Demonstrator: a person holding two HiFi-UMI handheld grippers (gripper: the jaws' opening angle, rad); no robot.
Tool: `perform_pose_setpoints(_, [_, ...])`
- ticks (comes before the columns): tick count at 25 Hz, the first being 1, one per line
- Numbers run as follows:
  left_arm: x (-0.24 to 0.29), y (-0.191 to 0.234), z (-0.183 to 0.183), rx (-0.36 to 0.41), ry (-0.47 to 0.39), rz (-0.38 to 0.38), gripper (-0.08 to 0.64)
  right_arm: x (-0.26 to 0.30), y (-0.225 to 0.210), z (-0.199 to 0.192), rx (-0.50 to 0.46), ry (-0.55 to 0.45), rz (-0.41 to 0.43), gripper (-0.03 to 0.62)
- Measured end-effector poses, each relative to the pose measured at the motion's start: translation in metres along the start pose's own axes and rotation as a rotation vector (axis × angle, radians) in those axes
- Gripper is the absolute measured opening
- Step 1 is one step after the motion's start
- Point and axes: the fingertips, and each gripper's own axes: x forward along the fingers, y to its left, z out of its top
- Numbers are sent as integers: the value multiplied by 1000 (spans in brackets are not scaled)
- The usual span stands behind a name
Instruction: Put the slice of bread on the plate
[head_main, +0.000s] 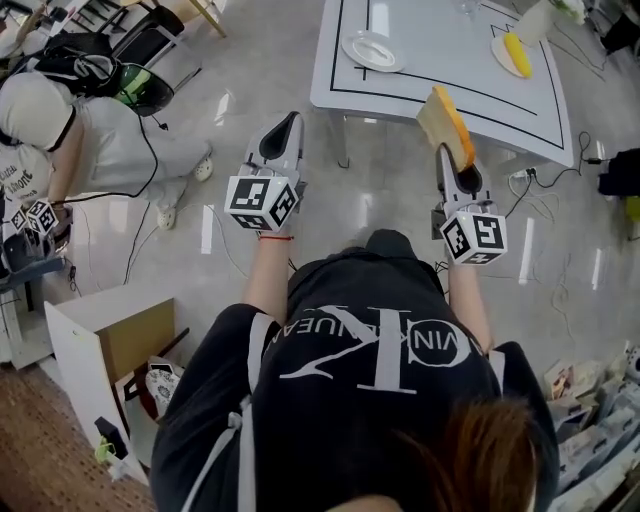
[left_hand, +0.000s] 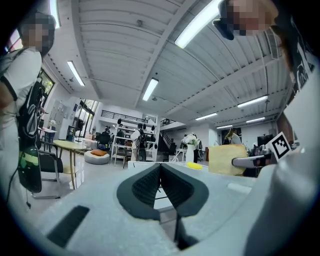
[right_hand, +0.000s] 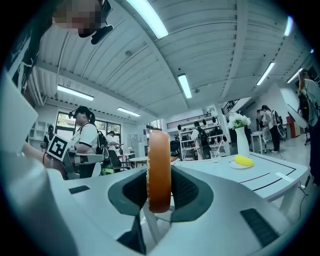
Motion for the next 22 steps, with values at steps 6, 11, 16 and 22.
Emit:
perform_pose_setpoints(6, [4, 13, -2, -7, 18, 12, 11, 18, 0, -7, 13, 22, 11, 97])
perform_pose_setpoints(11, [19, 28, -18, -28, 49, 19, 9, 43, 0, -16, 20, 47, 33, 97])
perform_pose_setpoints(16, [52, 43, -26, -42, 69, 15, 9, 80, -9, -21, 27, 72, 52, 97])
perform_pose_setpoints(22, [96, 66, -27, -45, 84, 16, 11, 135, -23, -23, 40, 100, 84, 98])
